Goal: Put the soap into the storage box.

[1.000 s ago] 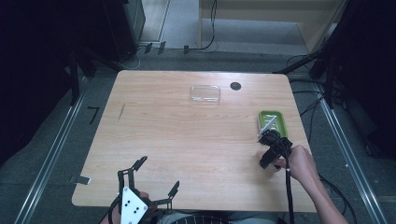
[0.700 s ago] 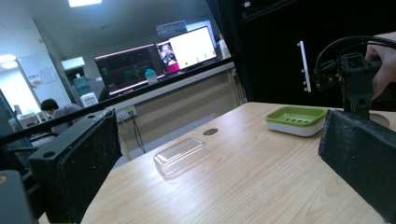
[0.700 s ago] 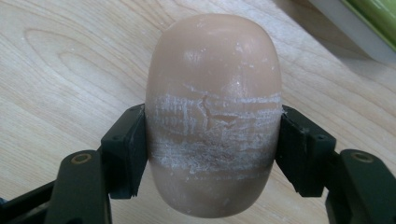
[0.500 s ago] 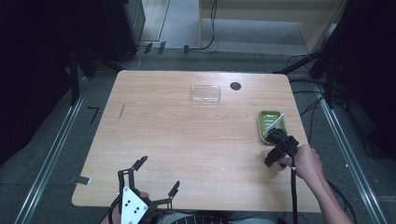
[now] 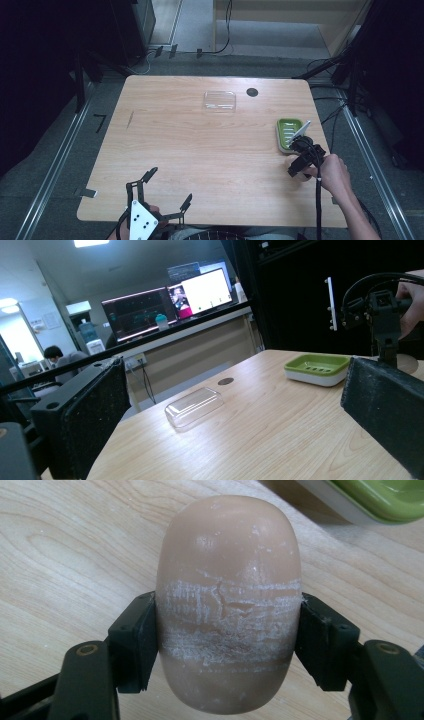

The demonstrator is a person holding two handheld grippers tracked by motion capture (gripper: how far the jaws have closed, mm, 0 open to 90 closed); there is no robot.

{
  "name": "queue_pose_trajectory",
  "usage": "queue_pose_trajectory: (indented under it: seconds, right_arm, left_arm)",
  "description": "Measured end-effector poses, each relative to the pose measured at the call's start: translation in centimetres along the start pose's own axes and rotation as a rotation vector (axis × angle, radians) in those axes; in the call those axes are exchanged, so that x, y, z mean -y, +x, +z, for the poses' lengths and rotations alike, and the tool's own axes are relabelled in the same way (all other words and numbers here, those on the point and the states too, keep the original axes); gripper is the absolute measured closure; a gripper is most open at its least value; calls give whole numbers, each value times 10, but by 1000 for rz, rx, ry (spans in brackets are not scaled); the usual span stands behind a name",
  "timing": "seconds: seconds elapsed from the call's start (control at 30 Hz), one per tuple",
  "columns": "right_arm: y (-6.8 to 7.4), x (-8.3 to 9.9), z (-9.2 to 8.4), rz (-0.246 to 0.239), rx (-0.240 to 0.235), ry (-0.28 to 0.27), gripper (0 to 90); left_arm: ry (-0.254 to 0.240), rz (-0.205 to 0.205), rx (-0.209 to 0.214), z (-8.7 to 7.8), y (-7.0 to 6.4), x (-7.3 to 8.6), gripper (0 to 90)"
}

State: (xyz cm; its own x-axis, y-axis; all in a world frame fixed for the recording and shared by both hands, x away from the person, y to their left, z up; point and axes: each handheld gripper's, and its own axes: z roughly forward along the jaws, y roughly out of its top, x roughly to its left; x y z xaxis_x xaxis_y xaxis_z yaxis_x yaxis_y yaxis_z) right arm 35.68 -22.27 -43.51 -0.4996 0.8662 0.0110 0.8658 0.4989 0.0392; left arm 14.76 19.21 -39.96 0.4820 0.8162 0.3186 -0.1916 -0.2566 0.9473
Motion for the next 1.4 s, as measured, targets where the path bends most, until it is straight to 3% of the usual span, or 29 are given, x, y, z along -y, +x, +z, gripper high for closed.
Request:
queue_pose_trajectory:
  seconds: [0.37, 0.9, 1.4]
  right_arm:
    - [-8, 2, -4, 28, 3, -16, 334]
    - [-14, -1, -15, 70, 28, -84, 335]
    - [-18, -14, -28, 104, 29, -136, 335]
  left_arm:
    - [1, 0, -1, 0, 0, 0, 0]
    - [0, 2, 0, 0, 0, 0, 0]
    - [1, -1, -2, 0, 0, 1, 0]
